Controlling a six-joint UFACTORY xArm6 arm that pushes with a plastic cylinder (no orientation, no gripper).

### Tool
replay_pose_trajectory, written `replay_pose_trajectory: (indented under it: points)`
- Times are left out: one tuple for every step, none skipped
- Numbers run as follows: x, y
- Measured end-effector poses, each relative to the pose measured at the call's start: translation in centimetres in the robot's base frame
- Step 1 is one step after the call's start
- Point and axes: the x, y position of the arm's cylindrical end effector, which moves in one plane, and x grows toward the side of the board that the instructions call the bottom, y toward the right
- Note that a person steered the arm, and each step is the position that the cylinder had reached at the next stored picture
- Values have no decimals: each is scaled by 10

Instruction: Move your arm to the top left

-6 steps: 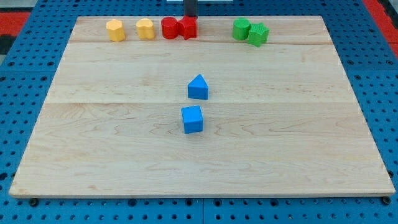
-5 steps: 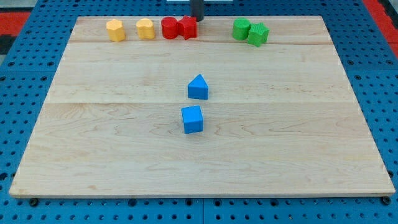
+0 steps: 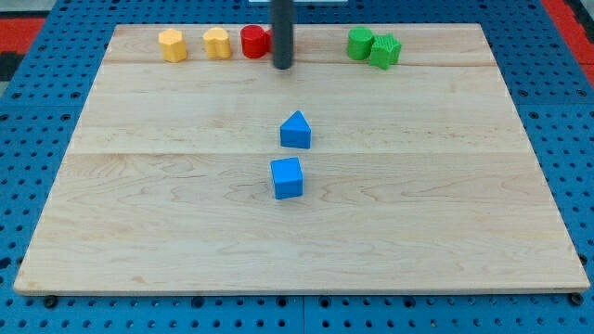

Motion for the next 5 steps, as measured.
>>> replay_pose_trajectory:
  points:
    - [0,-87]
    - [0,-155]
    - [-1,-205]
    - [-9,-211]
    - [-21,-207]
